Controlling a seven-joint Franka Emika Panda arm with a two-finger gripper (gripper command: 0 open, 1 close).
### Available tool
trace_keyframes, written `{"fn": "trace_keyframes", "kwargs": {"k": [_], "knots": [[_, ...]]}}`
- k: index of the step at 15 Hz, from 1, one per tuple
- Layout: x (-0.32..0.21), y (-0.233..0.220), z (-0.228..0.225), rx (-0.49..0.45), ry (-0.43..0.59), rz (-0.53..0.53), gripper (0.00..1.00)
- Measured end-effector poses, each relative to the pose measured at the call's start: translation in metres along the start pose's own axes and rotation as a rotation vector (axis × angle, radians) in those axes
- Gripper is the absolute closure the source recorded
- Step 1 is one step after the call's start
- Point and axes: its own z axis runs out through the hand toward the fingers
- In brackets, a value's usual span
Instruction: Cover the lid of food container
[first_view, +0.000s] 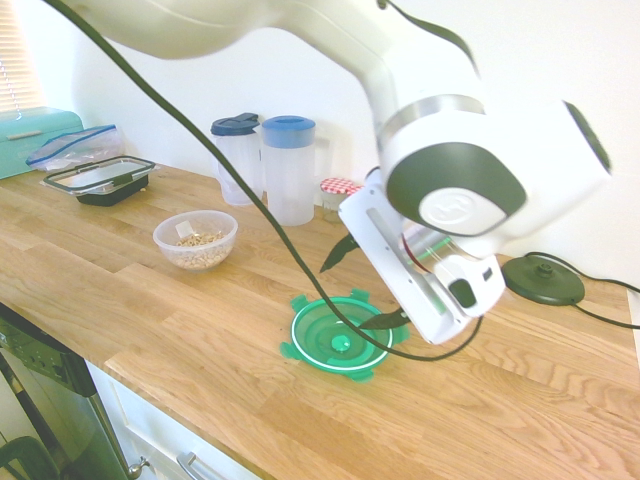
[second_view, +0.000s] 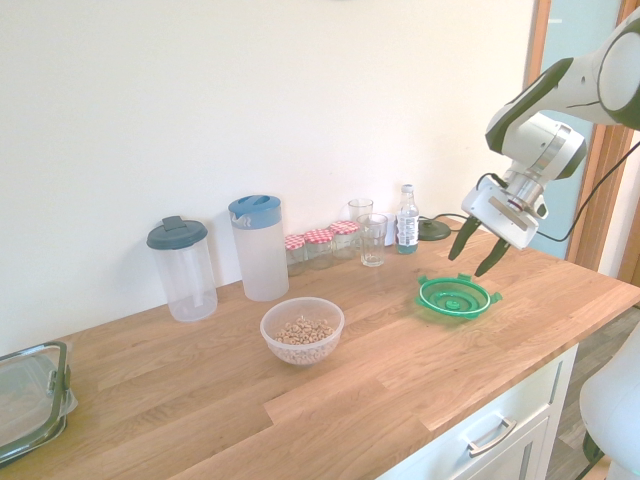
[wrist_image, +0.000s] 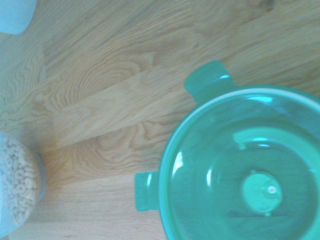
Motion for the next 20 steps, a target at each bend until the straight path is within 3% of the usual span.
{"fn": "trace_keyframes", "kwargs": {"k": [6,13,14,20], "knots": [[0.061,0.049,-0.014,0.06,-0.054,-0.028,0.0],[0.069,0.039,0.026,0.081,-0.138,-0.106,0.0],[0.07,0.039,0.03,0.089,-0.144,-0.117,1.0],[0.069,0.037,0.052,0.118,-0.176,-0.136,1.0]]}}
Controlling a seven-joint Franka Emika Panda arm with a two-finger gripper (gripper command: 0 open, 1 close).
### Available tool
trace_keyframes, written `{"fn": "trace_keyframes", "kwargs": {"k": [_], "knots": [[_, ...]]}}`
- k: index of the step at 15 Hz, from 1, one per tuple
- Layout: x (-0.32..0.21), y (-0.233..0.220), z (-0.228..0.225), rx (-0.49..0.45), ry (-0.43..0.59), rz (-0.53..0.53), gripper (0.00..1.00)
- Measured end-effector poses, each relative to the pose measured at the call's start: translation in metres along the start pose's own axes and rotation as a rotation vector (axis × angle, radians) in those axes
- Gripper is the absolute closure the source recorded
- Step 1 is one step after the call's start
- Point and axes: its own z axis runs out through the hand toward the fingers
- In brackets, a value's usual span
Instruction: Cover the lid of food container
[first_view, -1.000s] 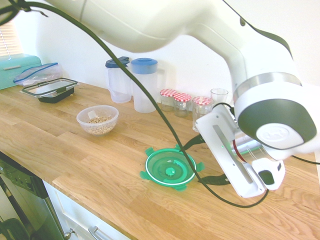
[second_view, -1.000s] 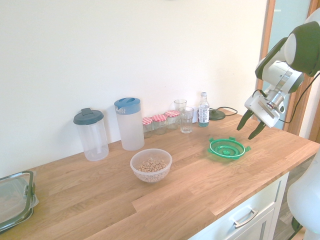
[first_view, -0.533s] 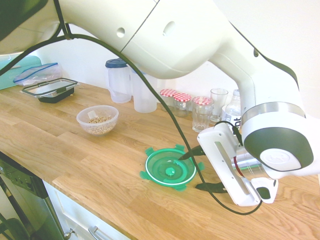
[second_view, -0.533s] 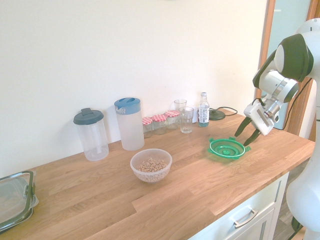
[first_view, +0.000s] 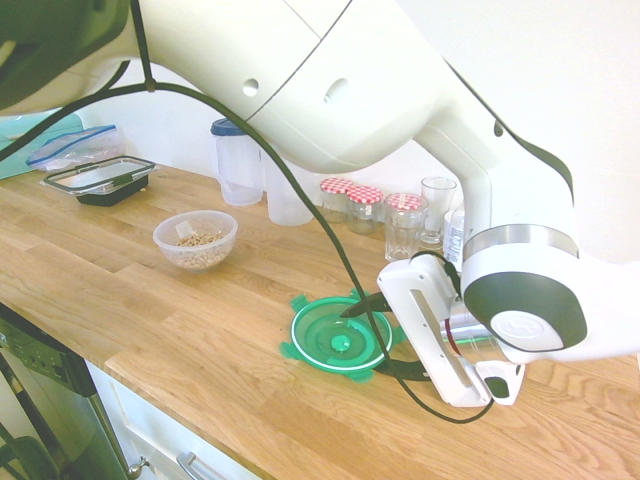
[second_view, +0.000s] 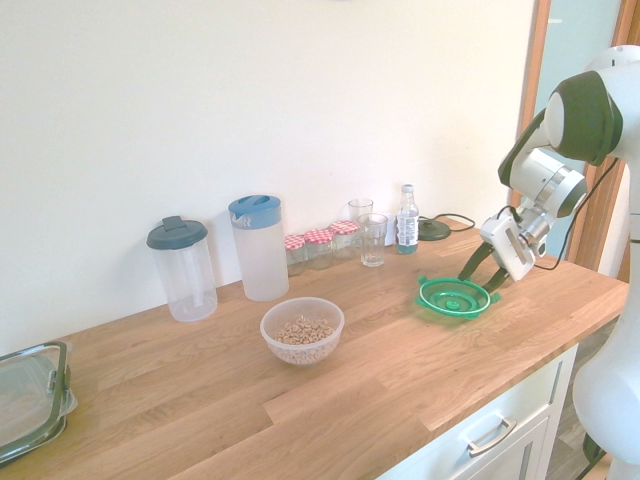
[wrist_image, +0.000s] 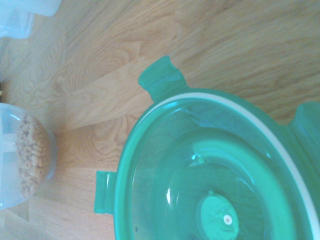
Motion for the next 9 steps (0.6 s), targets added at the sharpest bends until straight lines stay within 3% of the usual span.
{"fn": "trace_keyframes", "kwargs": {"k": [9], "knots": [[0.0037,0.0092,0.0123,0.001,0.0,0.005,1.0]]}}
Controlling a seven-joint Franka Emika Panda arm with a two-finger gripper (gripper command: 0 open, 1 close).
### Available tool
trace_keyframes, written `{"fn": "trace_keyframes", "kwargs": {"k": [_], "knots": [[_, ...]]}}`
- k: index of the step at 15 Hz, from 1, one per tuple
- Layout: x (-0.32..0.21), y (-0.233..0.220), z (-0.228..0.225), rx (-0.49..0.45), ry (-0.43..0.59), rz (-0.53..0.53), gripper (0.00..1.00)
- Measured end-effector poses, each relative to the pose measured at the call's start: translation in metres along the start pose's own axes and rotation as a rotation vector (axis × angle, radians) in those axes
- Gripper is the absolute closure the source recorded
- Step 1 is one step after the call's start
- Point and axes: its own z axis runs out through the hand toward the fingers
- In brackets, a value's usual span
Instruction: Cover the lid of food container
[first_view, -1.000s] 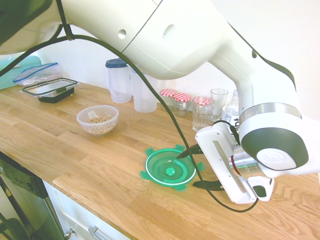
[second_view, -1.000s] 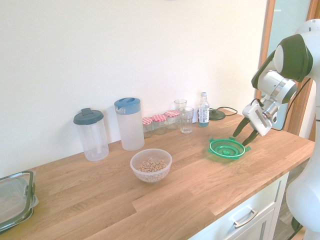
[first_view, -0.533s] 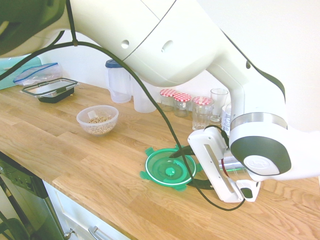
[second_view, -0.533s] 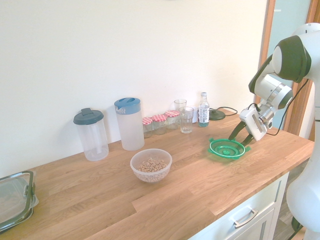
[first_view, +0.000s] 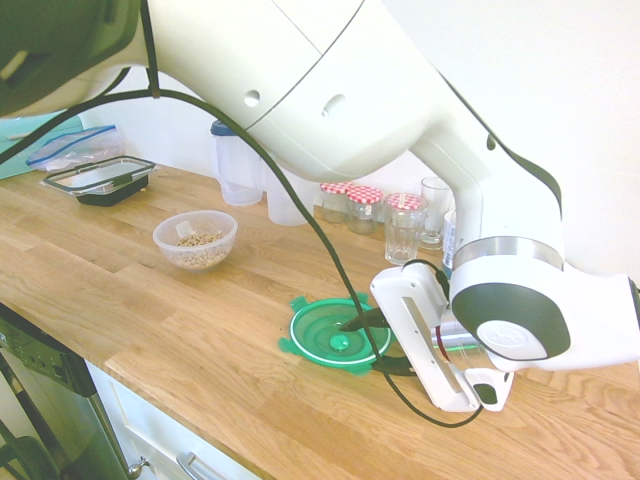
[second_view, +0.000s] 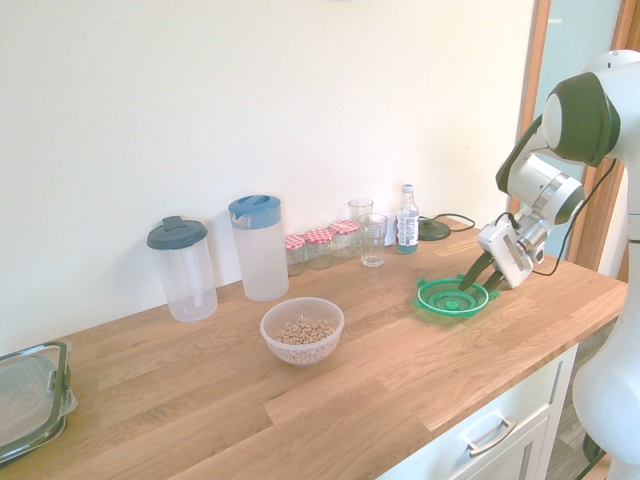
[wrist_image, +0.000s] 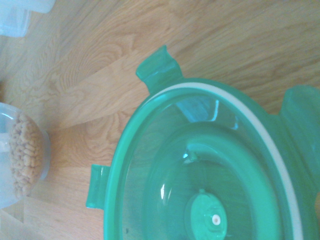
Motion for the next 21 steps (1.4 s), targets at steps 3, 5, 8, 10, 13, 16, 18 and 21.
{"fn": "trace_keyframes", "kwargs": {"k": [3,5,8,10,13,16,18,21], "knots": [[0.001,0.001,0.001,-0.002,0.002,0.001,1.0],[0.001,0.001,0.001,-0.003,0.004,0.001,1.0],[0.002,0.001,0.001,-0.004,0.006,0.0,1.0],[0.002,0.001,0.001,-0.004,0.007,0.0,1.0],[0.002,0.0,0.001,-0.004,0.007,0.0,1.0],[0.001,-0.002,0.0,-0.006,0.006,0.014,1.0],[-0.007,-0.02,-0.016,-0.097,0.062,-0.003,1.0],[-0.048,-0.078,-0.062,-0.261,0.174,-0.033,1.0]]}}
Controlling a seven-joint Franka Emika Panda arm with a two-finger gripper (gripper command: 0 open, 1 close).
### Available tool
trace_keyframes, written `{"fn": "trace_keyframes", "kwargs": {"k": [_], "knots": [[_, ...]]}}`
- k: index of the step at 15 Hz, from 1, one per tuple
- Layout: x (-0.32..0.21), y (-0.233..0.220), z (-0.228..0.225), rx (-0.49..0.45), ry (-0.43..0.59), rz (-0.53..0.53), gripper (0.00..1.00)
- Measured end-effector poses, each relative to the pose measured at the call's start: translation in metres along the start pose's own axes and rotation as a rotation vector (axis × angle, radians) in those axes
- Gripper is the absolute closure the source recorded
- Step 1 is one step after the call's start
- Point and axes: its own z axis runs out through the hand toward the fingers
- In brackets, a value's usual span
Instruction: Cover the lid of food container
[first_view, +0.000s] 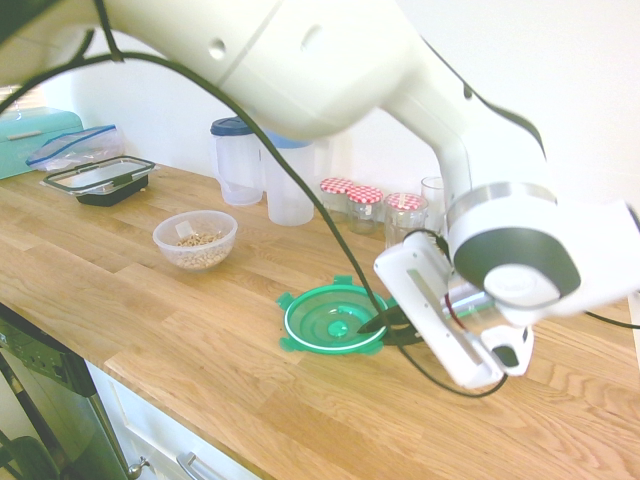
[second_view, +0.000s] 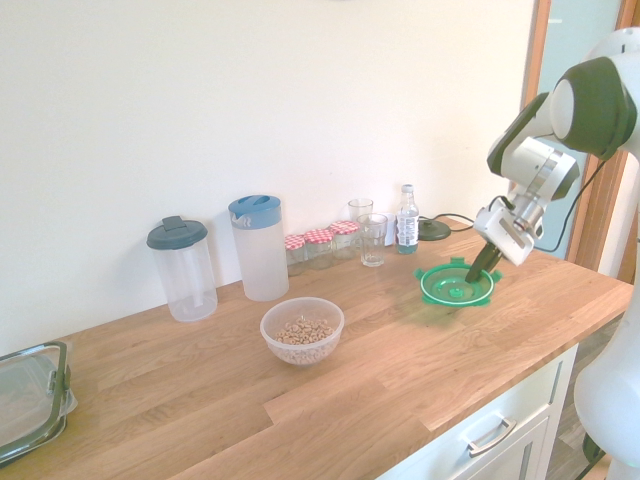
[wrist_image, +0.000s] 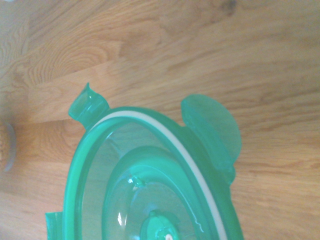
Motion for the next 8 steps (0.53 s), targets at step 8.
{"fn": "trace_keyframes", "kwargs": {"k": [8], "knots": [[-0.116,-0.147,-0.081,-0.416,0.358,-0.085,1.0]]}}
